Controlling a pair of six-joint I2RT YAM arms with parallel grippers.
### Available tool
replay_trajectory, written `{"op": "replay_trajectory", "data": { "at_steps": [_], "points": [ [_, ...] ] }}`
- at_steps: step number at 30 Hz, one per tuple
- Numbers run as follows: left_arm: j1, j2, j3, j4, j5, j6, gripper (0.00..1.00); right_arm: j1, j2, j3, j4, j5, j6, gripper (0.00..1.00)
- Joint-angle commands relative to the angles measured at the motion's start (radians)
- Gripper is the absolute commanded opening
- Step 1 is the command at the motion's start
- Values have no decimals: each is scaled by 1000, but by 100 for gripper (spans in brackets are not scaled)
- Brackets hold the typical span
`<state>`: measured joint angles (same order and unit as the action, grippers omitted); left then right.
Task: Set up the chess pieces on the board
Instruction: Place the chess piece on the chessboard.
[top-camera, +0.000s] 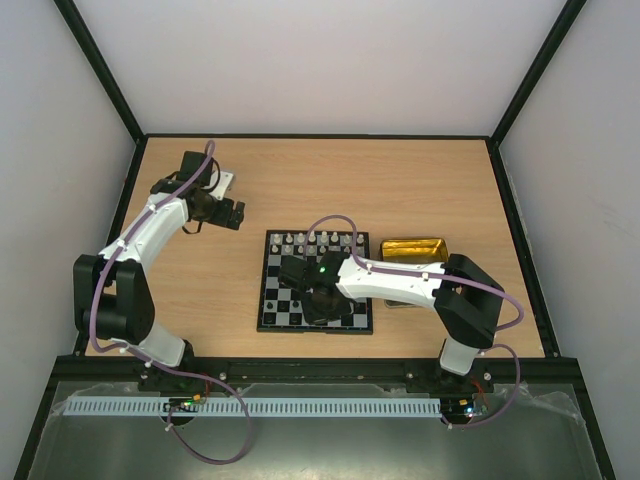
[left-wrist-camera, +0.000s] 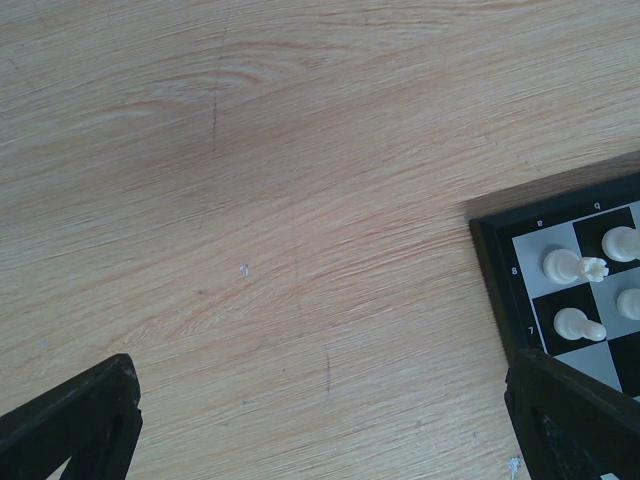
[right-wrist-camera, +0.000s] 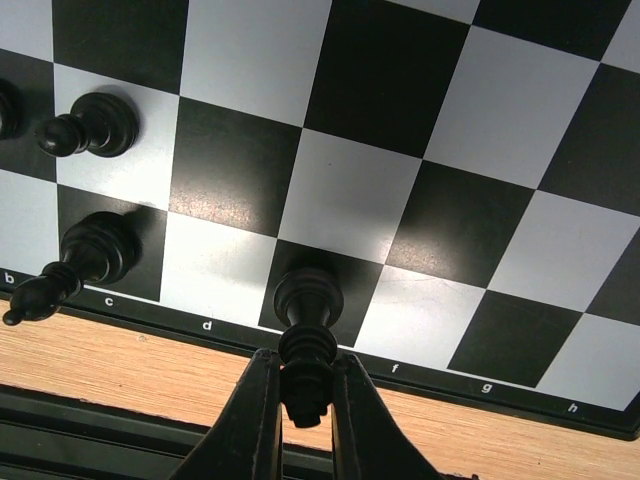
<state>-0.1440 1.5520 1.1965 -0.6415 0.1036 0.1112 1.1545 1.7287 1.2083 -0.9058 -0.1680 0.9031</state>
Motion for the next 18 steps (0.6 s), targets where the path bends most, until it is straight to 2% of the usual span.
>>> {"op": "replay_trajectory", "data": {
  "at_steps": [1,15,18],
  "points": [
    [-5,14,-1,1,-8,1,99,8,0,-13,2,2,8,2],
    [-5,17,-1,0,-5,0,99,10,-13,-35,18,-8,17,2],
    [-6,16,0,0,-5,0,99,10,-9,-32,16,-10,14,8]
  ]
}}
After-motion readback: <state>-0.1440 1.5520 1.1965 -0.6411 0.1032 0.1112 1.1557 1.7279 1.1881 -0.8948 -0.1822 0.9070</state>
